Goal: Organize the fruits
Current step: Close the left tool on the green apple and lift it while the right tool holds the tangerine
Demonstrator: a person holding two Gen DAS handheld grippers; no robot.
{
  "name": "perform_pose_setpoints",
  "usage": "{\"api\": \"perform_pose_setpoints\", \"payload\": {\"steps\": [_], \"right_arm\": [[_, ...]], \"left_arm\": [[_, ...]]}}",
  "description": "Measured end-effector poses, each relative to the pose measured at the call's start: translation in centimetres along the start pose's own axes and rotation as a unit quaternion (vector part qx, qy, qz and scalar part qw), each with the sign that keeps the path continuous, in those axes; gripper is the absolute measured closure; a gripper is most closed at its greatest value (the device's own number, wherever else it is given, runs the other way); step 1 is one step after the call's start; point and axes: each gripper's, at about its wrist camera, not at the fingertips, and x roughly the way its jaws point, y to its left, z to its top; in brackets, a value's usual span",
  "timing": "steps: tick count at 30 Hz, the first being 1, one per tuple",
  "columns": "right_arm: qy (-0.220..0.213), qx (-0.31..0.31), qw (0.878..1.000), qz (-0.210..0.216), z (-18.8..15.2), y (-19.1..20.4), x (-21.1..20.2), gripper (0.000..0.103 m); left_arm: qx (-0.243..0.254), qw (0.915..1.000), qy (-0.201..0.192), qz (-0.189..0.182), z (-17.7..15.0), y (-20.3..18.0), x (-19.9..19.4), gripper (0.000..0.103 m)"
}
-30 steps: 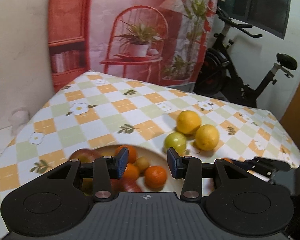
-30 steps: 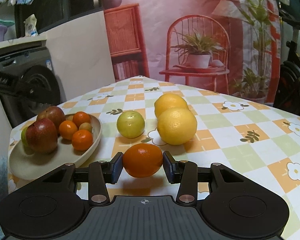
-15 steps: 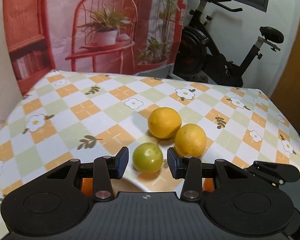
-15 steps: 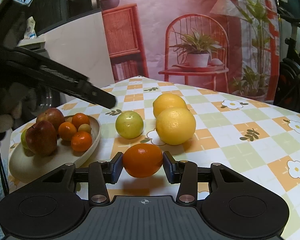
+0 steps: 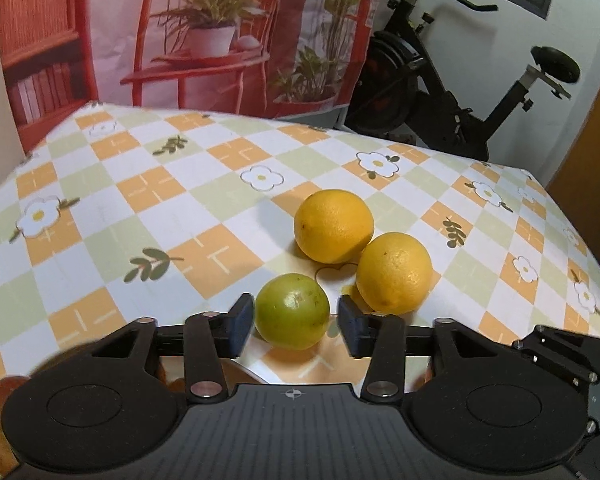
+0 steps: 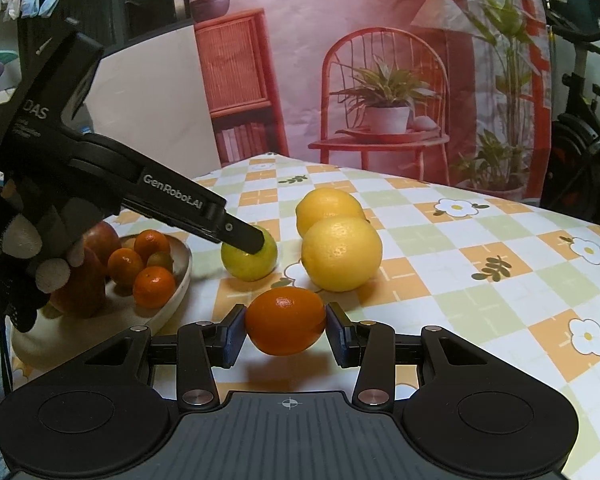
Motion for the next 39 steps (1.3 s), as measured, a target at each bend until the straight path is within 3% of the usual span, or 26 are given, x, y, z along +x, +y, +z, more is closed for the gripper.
{"api": "perform_pose_setpoints", "payload": {"steps": [15, 26, 39], "right_arm": [[0.013, -0.004, 1.0, -0.001, 0.1, 0.1, 0.4, 0.064], [0.013, -0.002, 1.0, 0.002, 0.1, 0.0, 0.3, 0.064], [0.013, -0.001, 1.0, 0.002, 0.1, 0.0, 0.3, 0.064]], "left_arm": [[-0.016, 0.9997, 0.017, 0.012, -0.2, -0.1, 1.2, 0.054], [-0.018, 0.9998, -0.011, 0.003, -1.8, 0.0, -3.8, 0.054], [-0.035, 0.9989, -0.032, -0.002, -6.3, 0.5, -9.5, 0.054]]}}
